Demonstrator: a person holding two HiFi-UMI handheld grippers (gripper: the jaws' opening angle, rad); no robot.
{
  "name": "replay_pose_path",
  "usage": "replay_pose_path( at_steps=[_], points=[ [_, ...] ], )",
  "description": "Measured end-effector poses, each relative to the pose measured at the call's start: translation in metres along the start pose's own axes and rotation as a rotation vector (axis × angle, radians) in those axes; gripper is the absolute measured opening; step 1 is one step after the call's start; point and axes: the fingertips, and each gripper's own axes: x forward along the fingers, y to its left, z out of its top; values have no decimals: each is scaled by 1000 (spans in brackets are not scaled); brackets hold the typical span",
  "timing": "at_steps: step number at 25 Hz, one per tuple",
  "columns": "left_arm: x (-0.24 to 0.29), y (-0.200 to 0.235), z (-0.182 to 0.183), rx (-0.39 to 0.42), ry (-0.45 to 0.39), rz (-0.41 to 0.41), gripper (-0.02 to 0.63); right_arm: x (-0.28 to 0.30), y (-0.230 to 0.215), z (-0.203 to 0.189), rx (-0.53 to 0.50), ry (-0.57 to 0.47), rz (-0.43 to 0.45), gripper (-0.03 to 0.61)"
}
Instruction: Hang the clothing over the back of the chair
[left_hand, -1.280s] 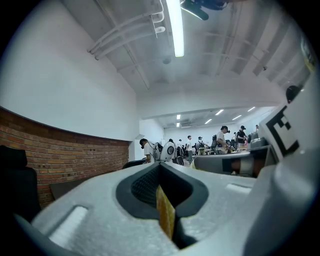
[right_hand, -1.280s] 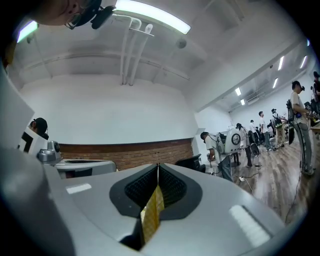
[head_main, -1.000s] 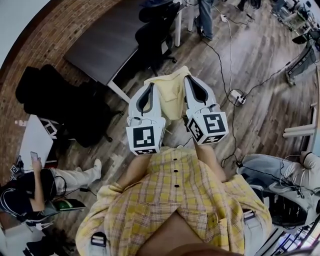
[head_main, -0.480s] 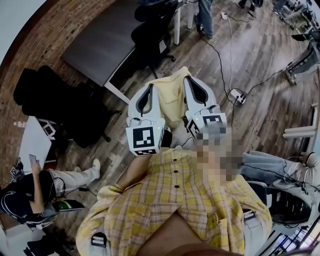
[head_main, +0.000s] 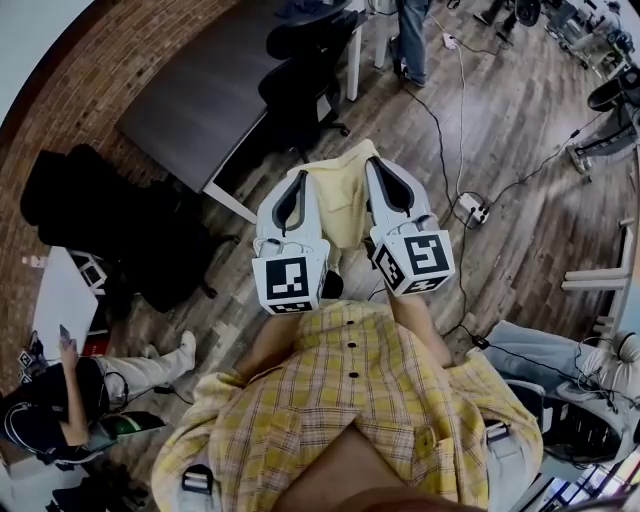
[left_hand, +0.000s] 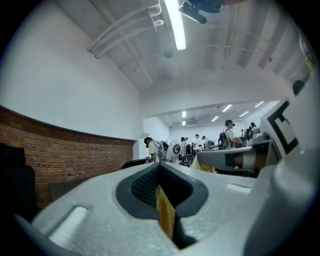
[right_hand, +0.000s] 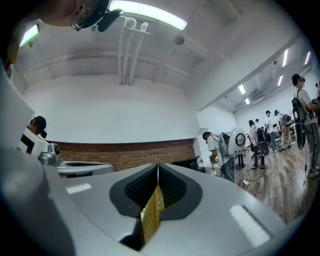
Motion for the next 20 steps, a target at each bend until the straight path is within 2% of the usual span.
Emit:
replay_pose_path(
  at_steps=[9,20],
  points=[
    [66,23,2,-10,-9,-9,0,58,-32,6,-19,-7,-12,14],
    [131,53,8,-15,-25,-66,0,124,-59,15,-45,-13,-72,12]
  ],
)
